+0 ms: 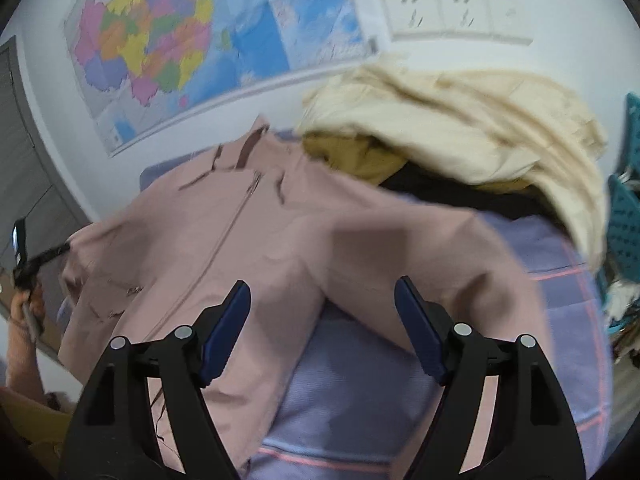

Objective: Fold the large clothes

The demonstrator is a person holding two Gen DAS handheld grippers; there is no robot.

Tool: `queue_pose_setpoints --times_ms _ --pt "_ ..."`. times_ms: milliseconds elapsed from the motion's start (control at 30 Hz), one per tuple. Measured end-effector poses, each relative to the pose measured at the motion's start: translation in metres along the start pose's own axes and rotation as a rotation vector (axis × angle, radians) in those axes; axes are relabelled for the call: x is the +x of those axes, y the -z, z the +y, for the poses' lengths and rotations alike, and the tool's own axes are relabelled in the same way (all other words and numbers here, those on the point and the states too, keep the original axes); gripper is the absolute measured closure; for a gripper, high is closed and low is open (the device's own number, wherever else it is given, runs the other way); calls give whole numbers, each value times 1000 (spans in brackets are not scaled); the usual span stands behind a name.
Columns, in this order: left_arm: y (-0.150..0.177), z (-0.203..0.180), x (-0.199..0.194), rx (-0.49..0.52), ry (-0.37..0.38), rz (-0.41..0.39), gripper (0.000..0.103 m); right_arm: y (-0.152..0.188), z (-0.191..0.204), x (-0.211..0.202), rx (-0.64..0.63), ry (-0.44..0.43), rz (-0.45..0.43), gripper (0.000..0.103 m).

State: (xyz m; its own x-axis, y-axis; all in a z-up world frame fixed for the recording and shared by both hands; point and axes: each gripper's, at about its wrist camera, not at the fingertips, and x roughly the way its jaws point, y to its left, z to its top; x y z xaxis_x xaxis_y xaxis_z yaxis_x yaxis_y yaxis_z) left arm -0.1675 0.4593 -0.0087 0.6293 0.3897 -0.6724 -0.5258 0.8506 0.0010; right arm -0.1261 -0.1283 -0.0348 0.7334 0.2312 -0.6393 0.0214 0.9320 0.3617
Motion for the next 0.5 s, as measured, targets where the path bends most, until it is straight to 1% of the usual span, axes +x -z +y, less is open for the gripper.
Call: queue_pose_setpoints --times_ms 33,67,100,133,167,200,233,267,300,333,400,467,500 --pt "-5 1 8 -6 -97 20 65 2 -2 7 15 -22 21 29" --pt "-6 0 14 4 -143 39 62 4 -3 14 31 -53 48 30" --pt "-4 -4 15 16 -101 55 58 9 -5 21 51 -81 77 30" --pt "0 -10 14 21 -3 68 55 14 -5 24 65 -98 94 28" --pt "9 -19 10 33 138 82 52 19 -6 26 73 -122 110 26" --pt "16 -25 6 50 228 99 40 26 -5 26 80 -150 128 25" --pt "27 -34 2 71 323 122 31 31 -4 25 86 -162 136 18" --pt "36 -42 -2 89 388 135 31 39 -3 24 96 -186 148 11" --pt "48 -52 -7 120 451 153 30 44 -3 23 105 -209 156 10" --pt "61 -62 -10 152 496 178 26 49 -2 23 114 -234 164 10" --pt "82 -75 -12 203 548 230 24 60 0 23 127 -283 184 10" --pt "99 -88 -13 246 602 274 24 66 4 26 117 -295 208 12" --pt "107 -95 -14 274 620 287 21 69 6 28 112 -302 218 15"
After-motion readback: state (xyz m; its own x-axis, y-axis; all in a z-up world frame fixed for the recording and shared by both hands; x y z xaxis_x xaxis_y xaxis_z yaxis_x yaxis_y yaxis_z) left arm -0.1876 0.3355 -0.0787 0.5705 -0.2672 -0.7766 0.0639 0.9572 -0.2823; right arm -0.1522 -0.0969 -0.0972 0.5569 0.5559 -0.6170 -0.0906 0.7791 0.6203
